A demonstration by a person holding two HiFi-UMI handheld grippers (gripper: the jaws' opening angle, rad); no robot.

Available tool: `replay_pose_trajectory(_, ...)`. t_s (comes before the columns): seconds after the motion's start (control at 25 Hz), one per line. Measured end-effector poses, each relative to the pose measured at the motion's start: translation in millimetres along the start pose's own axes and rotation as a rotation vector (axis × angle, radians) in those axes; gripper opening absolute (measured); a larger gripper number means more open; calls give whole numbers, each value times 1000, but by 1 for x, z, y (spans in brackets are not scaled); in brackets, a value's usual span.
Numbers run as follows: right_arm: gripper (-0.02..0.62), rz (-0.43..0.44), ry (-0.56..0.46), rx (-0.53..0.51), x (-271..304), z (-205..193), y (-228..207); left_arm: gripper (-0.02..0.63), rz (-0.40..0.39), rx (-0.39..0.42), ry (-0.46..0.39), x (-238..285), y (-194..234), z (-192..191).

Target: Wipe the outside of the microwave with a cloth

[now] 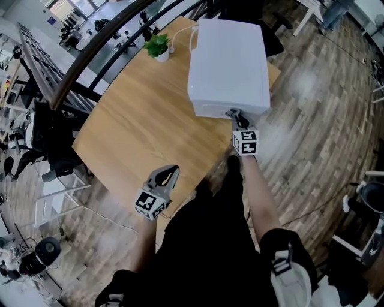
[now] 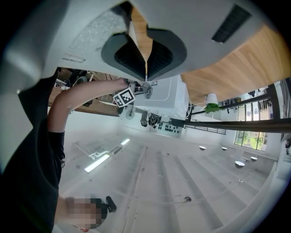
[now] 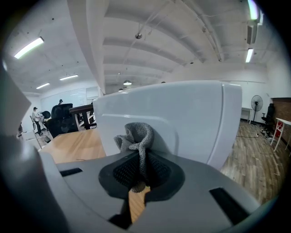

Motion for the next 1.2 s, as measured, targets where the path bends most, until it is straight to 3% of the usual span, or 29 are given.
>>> replay_pose_trajectory(1.2, 17, 166, -1, 1, 58, -2, 87, 11, 106, -7, -6, -42, 15, -4)
Point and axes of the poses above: the fingertips, and each gripper's own axes: x forward along the fingers, y to its left, z out of its top, the point moved 9 cm from there along -x, backward along the fingers, and after that the axes turned 14 degrees about -y, right-handed, at the moved point
